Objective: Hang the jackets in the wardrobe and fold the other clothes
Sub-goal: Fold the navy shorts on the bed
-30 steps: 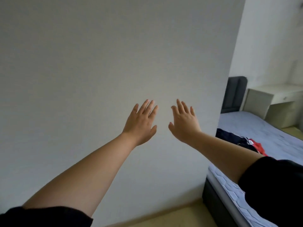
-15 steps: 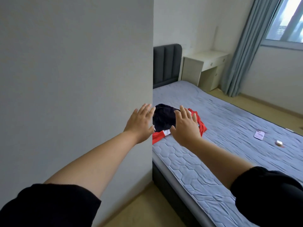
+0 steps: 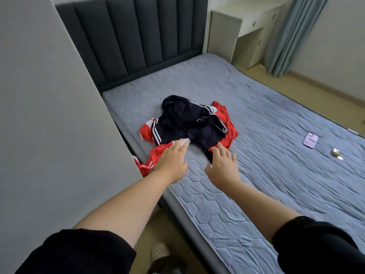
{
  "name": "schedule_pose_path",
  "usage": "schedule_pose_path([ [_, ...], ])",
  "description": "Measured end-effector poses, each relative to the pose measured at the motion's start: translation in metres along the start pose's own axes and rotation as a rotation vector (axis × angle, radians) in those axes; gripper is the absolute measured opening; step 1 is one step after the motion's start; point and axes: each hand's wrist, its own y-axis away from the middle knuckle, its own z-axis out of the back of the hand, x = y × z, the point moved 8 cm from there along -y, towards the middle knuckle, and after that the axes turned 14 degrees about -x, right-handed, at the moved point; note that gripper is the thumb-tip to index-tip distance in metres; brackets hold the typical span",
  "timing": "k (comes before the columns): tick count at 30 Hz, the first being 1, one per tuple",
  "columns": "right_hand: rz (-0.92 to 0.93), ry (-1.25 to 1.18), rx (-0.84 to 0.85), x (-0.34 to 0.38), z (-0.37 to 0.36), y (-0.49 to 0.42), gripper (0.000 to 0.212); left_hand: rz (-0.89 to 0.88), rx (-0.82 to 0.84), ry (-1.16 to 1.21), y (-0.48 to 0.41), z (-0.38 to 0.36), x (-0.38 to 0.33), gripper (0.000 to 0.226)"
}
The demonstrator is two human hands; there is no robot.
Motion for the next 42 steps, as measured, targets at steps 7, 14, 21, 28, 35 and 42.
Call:
schedule_pose_path([
  [7, -0.071, 0.030, 0.064, -0.038, -0.116, -0.097, 0.058, 0.089, 0.098, 0.034, -0.089, -0.122, 0.057, 0.069],
  [14, -0.205, -0.047, 0.151, -0.076, -0.245, -0.167, 0.058, 0.221, 0.248, -0.015, -0.158, -0.258, 0.121, 0.065],
  [21, -0.482, -0.122, 0.341, -0.146, -0.385, -0.195, 0.081, 0.164, 0.432, -0.155, -0.197, -0.384, 0.169, 0.069],
  [28, -0.748, -0.188, 0.482, -0.210, -0.508, -0.180, 0.099, 0.023, 0.410, -0.231, -0.212, -0.476, 0.204, 0.072],
  [35, -0.724, -0.038, 0.523, -0.215, -0.544, -0.181, 0.112, -0.270, 0.066, 0.015, -0.236, -0.466, 0.197, 0.051],
  [42, -0.708, -0.009, 0.506, -0.216, -0.547, -0.179, 0.110, 0.134, -0.170, 0.069, -0.308, -0.430, 0.227, 0.062],
])
